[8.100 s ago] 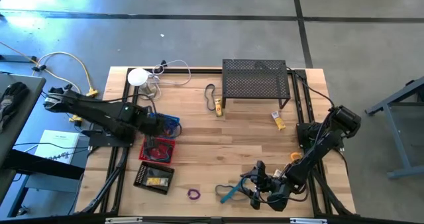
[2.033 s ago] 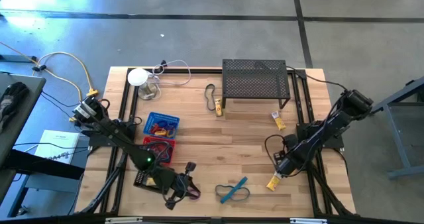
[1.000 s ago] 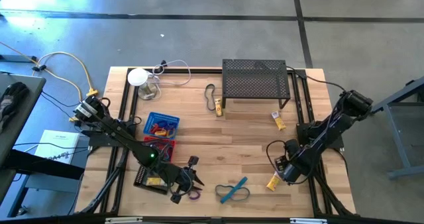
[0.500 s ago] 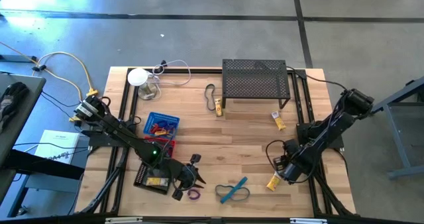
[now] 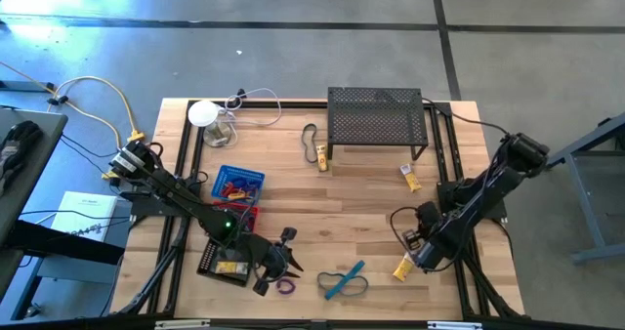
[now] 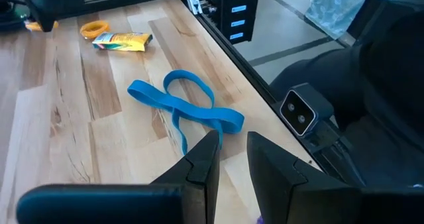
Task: Pick & Place Office Desk Supplies
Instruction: Put the yellow spring keychain into the blue bin, then put the blue rubber band into the red bin
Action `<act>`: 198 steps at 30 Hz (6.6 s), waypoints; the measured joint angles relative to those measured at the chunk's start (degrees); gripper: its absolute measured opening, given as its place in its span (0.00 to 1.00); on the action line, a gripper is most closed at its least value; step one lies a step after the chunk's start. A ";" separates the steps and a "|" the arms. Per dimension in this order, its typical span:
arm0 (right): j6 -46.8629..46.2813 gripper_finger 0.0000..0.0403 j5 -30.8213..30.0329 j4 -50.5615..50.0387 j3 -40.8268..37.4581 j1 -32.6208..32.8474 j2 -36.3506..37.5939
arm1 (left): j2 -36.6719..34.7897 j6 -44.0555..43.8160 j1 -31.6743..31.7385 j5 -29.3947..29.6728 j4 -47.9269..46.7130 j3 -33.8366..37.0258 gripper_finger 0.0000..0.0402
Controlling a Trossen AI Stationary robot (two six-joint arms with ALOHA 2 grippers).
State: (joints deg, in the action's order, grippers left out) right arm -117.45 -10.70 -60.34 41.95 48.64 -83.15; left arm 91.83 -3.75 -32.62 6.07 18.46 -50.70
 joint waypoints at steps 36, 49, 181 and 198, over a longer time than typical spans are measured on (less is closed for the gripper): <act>93.75 0.01 6.59 80.82 9.64 -11.32 -4.29 | 6.31 4.71 0.49 15.39 25.93 0.00 0.25; 99.04 0.01 13.68 80.31 9.64 -12.11 -4.42 | 16.86 9.25 -0.41 7.90 50.37 -0.28 0.53; 90.19 0.77 -8.67 83.78 9.71 -6.99 -12.05 | -28.35 -36.04 15.63 35.67 -63.33 0.42 0.30; 89.13 0.77 -8.63 83.76 9.71 -6.21 -12.05 | -5.24 0.65 35.44 8.27 -16.68 0.64 0.31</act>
State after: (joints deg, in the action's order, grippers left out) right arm -28.32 -19.33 23.42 51.66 42.44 -95.20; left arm 86.60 -3.11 2.82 14.33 1.78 -50.05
